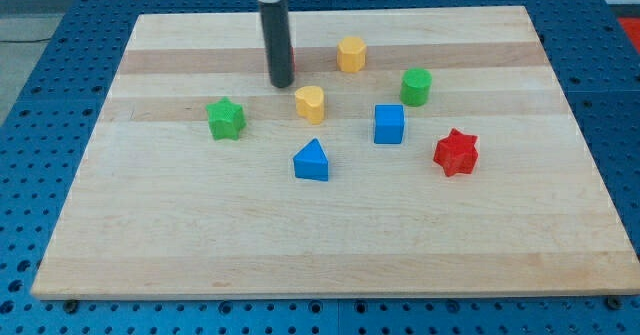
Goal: Push the red circle to the top left corner of the board
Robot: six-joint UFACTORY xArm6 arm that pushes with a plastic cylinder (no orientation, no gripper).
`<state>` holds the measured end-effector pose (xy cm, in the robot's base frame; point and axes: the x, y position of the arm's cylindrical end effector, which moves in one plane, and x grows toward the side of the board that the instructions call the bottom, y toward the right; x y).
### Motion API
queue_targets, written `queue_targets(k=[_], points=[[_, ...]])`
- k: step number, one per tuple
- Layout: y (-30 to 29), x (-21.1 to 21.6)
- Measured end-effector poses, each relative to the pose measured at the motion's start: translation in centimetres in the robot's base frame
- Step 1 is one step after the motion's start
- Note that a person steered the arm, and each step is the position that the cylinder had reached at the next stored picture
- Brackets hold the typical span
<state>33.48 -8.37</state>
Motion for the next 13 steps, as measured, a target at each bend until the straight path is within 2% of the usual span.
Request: queue_targets(k=[1, 3, 4, 8, 9, 10, 11, 13], points=[[-0.8, -1.4], [3.6, -1.6], [5.3, -2.9], [-8.2, -6.4], [-8.1, -6.9], [-5.0, -8.5], [-5.8, -9.8], [-10.4, -9.3]])
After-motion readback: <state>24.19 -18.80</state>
